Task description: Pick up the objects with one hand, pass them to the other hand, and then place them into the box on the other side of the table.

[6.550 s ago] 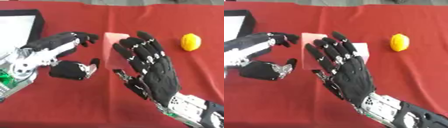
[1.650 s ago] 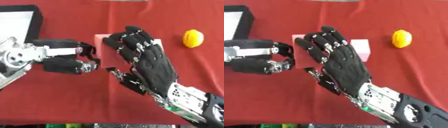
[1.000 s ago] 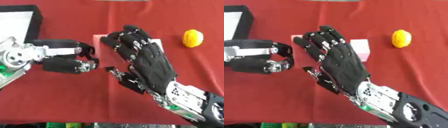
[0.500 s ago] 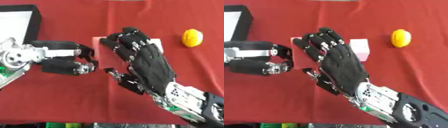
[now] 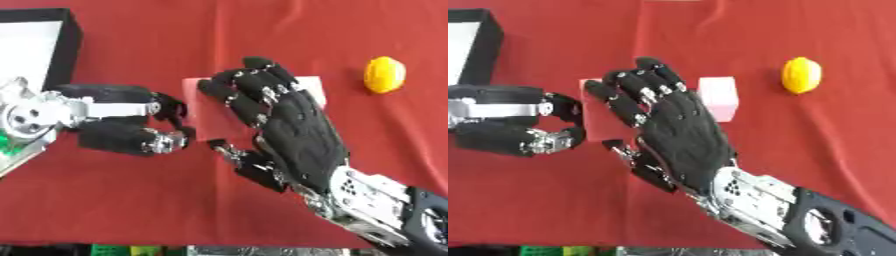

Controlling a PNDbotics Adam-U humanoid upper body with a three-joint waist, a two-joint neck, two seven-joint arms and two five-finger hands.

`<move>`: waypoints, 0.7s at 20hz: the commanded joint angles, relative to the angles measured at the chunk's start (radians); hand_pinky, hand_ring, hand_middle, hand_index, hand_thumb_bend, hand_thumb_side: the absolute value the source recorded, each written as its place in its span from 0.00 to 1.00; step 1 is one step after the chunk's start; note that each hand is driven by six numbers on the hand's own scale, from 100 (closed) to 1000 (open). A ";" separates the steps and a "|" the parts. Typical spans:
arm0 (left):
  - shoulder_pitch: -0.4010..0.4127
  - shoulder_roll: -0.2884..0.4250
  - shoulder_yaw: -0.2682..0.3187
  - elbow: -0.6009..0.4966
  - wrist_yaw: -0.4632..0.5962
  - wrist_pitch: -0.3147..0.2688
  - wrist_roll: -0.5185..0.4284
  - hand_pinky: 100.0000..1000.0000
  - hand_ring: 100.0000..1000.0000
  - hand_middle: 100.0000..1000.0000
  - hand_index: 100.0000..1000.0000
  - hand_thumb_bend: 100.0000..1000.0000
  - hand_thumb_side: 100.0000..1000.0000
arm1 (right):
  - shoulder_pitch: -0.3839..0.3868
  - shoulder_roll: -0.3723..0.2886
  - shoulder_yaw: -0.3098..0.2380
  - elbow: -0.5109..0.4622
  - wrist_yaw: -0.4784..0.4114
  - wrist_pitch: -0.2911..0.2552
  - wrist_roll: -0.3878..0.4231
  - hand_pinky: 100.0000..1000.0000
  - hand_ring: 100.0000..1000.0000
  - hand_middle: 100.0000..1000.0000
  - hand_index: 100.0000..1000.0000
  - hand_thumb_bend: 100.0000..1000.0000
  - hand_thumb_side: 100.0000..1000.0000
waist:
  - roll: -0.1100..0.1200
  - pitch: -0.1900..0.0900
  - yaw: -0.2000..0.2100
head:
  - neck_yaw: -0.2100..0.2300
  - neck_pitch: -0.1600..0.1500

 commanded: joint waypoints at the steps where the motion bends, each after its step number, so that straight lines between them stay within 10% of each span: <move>1: -0.024 -0.047 -0.005 -0.068 0.124 -0.024 -0.009 0.95 0.90 0.87 0.98 0.77 1.00 | -0.013 0.006 -0.005 0.022 0.002 0.003 0.020 0.78 0.55 0.46 0.66 0.08 0.00 | 0.001 -0.015 -0.001 | -0.001 0.000; 14: -0.059 -0.086 -0.012 -0.068 0.154 -0.001 -0.012 0.95 0.90 0.87 0.98 0.81 1.00 | -0.019 0.009 0.008 0.022 0.015 -0.030 0.037 0.81 0.54 0.47 0.66 0.09 0.00 | -0.001 -0.017 0.004 | -0.003 -0.001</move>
